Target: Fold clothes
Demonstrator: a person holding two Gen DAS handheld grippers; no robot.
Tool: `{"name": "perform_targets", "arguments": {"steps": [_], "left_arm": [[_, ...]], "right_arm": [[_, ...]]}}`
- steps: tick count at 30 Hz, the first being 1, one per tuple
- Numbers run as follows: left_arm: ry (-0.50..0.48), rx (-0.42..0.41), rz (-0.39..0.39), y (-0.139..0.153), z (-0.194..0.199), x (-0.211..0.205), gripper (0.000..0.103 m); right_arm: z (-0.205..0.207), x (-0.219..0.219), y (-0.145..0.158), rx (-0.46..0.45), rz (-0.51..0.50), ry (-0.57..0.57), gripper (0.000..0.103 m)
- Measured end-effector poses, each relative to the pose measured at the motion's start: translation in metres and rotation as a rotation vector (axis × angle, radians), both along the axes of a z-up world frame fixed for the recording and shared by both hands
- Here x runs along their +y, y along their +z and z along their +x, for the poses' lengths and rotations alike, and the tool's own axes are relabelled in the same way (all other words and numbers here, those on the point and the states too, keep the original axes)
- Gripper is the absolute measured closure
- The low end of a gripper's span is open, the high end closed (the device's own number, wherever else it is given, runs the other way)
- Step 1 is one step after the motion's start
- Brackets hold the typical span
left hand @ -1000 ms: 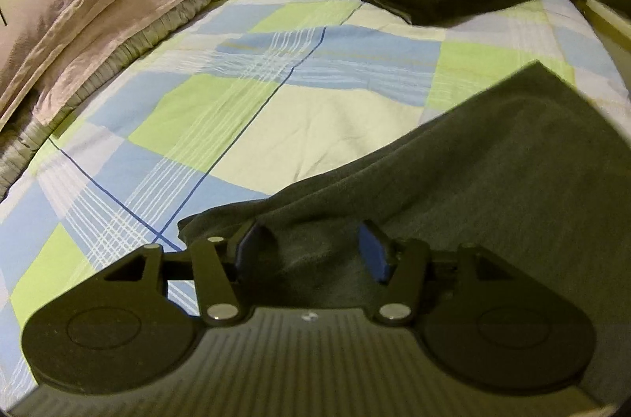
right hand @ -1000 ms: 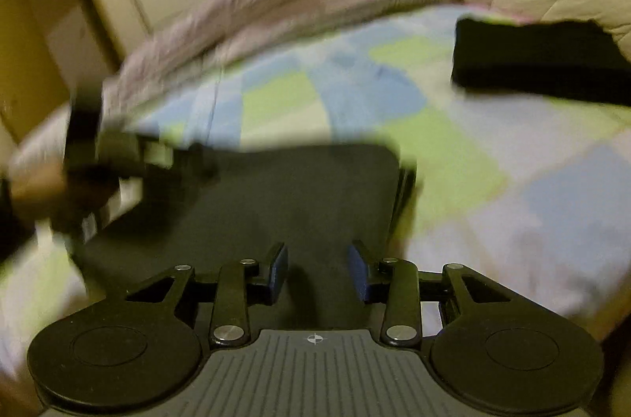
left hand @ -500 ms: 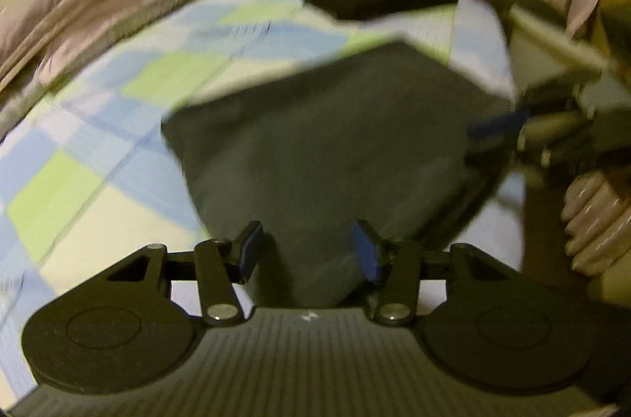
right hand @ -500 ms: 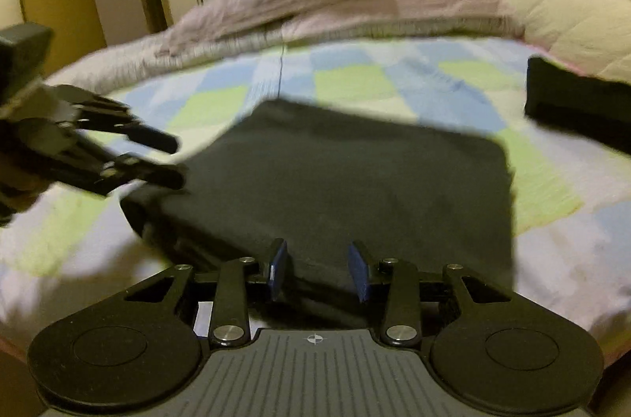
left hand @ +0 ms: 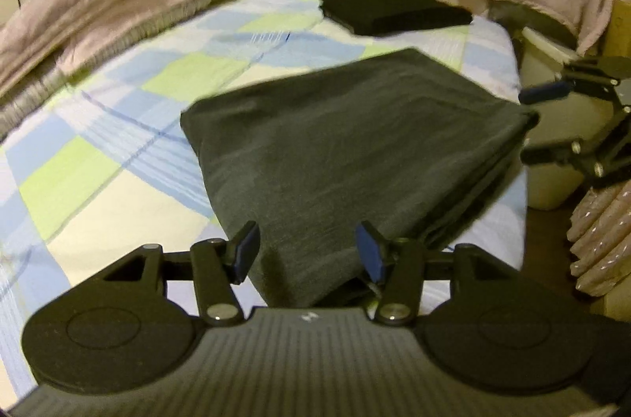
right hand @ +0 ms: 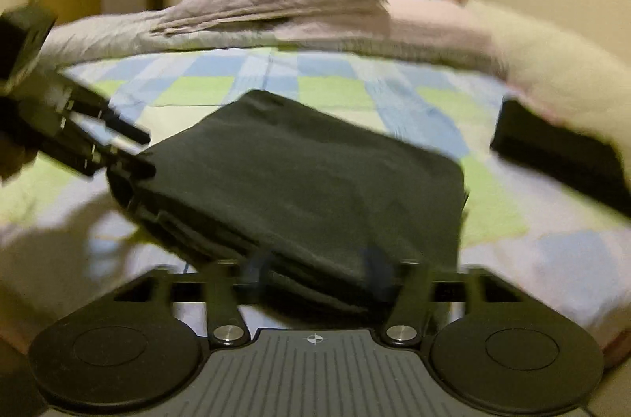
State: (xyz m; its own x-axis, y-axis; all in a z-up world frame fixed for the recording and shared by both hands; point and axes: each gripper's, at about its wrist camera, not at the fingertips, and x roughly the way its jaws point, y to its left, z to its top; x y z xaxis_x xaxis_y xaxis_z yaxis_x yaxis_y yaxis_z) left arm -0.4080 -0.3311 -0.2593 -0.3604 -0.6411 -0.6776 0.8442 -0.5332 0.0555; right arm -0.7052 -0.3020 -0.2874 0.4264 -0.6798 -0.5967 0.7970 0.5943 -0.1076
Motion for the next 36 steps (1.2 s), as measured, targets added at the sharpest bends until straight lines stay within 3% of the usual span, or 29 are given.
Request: {"name": "perform_targets", "arguments": {"steps": [5, 7, 11, 19, 26, 28, 31, 36], "left_arm": [[-0.099, -0.157, -0.138, 0.004, -0.011, 0.031, 0.035], [-0.159, -0.231, -0.188, 0.002, -0.019, 0.045, 0.034], [-0.251, -0.263, -0.2, -0.003, -0.036, 0.056, 0.033], [-0.274, -0.368, -0.25, -0.023, -0.049, 0.056, 0.024], [-0.341, -0.498, -0.329, -0.043, -0.07, 0.063, 0.022], [-0.375, -0.543, -0.37, -0.052, -0.083, 0.066, 0.02], [-0.412, -0.625, -0.428, -0.064, -0.1, 0.067, 0.02], [-0.427, -0.815, -0.55, -0.085, -0.118, 0.06, 0.02]], "right_arm": [[0.01, 0.02, -0.02, 0.244, -0.133, 0.101, 0.024], [0.013, 0.022, -0.031, 0.312, -0.156, 0.134, 0.024], [0.03, 0.019, -0.053, 0.417, -0.2, 0.226, 0.024], [0.052, 0.015, -0.102, 0.676, -0.331, 0.383, 0.024], [0.042, 0.005, -0.113, 0.732, -0.378, 0.419, 0.026], [0.04, 0.002, -0.116, 0.748, -0.391, 0.429, 0.048], [0.036, -0.003, -0.12, 0.77, -0.41, 0.444, 0.065], [0.029, -0.011, -0.082, 0.669, -0.405, 0.388, 0.068]]}}
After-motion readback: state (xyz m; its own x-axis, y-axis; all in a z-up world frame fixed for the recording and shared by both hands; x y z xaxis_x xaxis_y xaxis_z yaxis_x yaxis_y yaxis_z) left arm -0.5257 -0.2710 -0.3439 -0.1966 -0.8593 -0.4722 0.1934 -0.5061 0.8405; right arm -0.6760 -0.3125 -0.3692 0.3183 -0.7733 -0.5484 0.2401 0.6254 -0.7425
